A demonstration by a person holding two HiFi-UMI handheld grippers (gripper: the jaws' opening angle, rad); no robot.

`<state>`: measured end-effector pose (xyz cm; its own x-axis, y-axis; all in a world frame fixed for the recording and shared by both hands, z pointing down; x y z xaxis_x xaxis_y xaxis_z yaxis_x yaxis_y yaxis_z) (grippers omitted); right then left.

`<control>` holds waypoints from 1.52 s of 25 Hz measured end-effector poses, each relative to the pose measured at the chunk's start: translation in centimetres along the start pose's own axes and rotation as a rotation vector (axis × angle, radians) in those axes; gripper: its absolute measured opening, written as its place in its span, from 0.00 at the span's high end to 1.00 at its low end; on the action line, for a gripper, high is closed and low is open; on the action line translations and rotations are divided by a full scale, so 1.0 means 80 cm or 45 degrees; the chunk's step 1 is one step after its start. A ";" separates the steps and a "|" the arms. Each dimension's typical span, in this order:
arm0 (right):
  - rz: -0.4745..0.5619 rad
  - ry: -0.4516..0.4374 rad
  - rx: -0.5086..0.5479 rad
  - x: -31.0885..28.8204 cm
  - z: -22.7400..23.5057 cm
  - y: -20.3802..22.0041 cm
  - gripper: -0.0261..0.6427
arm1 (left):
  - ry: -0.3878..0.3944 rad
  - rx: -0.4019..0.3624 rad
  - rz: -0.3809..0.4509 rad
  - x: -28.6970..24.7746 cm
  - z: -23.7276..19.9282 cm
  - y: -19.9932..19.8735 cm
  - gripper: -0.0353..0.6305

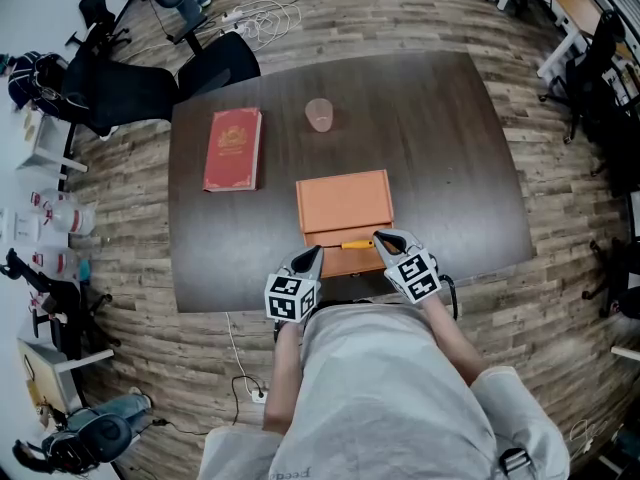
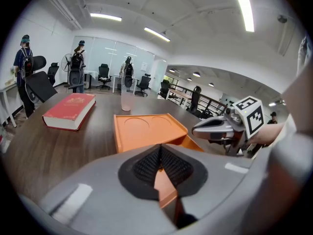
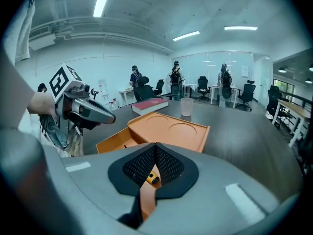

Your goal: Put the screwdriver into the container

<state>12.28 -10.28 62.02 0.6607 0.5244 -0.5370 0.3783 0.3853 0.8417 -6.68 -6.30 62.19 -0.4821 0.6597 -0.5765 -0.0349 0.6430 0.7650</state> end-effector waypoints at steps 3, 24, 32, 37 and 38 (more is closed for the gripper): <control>0.008 -0.005 -0.009 0.002 0.002 -0.003 0.96 | -0.001 -0.004 -0.005 -0.001 0.001 0.000 0.87; -0.031 -0.107 -0.033 -0.012 -0.007 0.006 0.96 | -0.031 -0.043 -0.059 -0.010 0.001 0.000 0.86; -0.070 -0.098 -0.034 -0.013 -0.005 0.013 0.96 | -0.039 -0.035 -0.055 -0.011 -0.002 0.001 0.86; -0.070 -0.098 -0.027 -0.012 -0.005 0.013 0.96 | -0.036 -0.027 -0.053 -0.012 -0.002 0.001 0.86; -0.071 -0.096 -0.026 -0.013 -0.004 0.013 0.96 | -0.034 -0.026 -0.055 -0.012 -0.002 0.002 0.86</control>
<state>11.79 -10.19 63.42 0.6861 0.4435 -0.5767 0.4030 0.4283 0.8088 -6.33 -6.90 62.91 -0.4564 0.6418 -0.6163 -0.0733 0.6632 0.7448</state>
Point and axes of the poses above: the fingertips, and each gripper's own axes: x backward along the fingers, z to its right, y out of its underside, the point moved 5 cm from there along x, backward along the fingers, and after that the axes turned 1 degree about x, right-handed, at the moved point
